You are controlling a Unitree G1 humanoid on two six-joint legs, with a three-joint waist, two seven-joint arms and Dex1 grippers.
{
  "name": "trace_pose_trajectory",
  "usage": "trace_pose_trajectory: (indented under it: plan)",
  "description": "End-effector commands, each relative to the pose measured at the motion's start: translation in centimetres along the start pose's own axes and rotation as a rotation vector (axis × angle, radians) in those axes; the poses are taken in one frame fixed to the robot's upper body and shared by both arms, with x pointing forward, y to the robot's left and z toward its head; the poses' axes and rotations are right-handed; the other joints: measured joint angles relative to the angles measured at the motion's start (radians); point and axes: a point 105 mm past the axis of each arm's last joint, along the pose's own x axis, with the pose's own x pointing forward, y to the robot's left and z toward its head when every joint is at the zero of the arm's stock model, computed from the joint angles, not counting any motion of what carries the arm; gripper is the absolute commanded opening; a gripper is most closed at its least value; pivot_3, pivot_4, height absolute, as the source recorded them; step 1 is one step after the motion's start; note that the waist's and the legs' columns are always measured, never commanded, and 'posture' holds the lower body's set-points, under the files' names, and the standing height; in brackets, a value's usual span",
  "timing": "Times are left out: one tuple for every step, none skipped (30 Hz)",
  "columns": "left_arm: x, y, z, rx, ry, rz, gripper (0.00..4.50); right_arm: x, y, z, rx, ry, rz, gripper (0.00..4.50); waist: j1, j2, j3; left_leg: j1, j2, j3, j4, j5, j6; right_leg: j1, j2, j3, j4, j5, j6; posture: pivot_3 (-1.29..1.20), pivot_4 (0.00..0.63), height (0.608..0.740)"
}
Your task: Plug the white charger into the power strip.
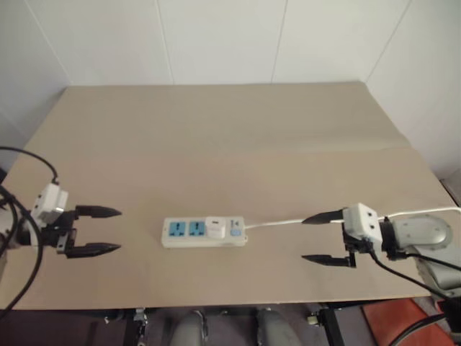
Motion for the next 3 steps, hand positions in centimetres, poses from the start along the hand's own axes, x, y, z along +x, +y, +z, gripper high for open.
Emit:
trace_pose_trajectory:
  plan:
    - [-0.42, 0.11, 0.84, 0.028, -0.006, 0.014, 4.50, -0.33, -0.40, 0.81, -0.025, -0.010, -0.013, 4.45, 0.000, 0.000, 0.000, 0.000, 0.000, 0.000, 0.000, 0.000, 0.000, 0.000, 0.000, 0.000, 0.001, 0.000, 0.000, 0.00, 0.150, 0.740]
    - [-0.46, 0.15, 0.88, 0.029, -0.006, 0.016, 4.50, -0.33, -0.38, 0.83, -0.028, -0.011, -0.013, 4.45, 0.000, 0.000, 0.000, 0.000, 0.000, 0.000, 0.001, 0.000, 0.000, 0.000, 0.001, 0.000, 0.001, 0.000, 0.000, 0.00, 0.150, 0.740]
    - [-0.46, 0.19, 0.95, 0.030, -0.007, 0.017, 4.50, -0.32, -0.42, 0.84, -0.030, -0.012, -0.016, 4.45, 0.000, 0.000, 0.000, 0.000, 0.000, 0.000, 0.001, 0.000, 0.000, 0.000, 0.001, 0.000, 0.001, 0.000, 0.000, 0.00, 0.150, 0.740]
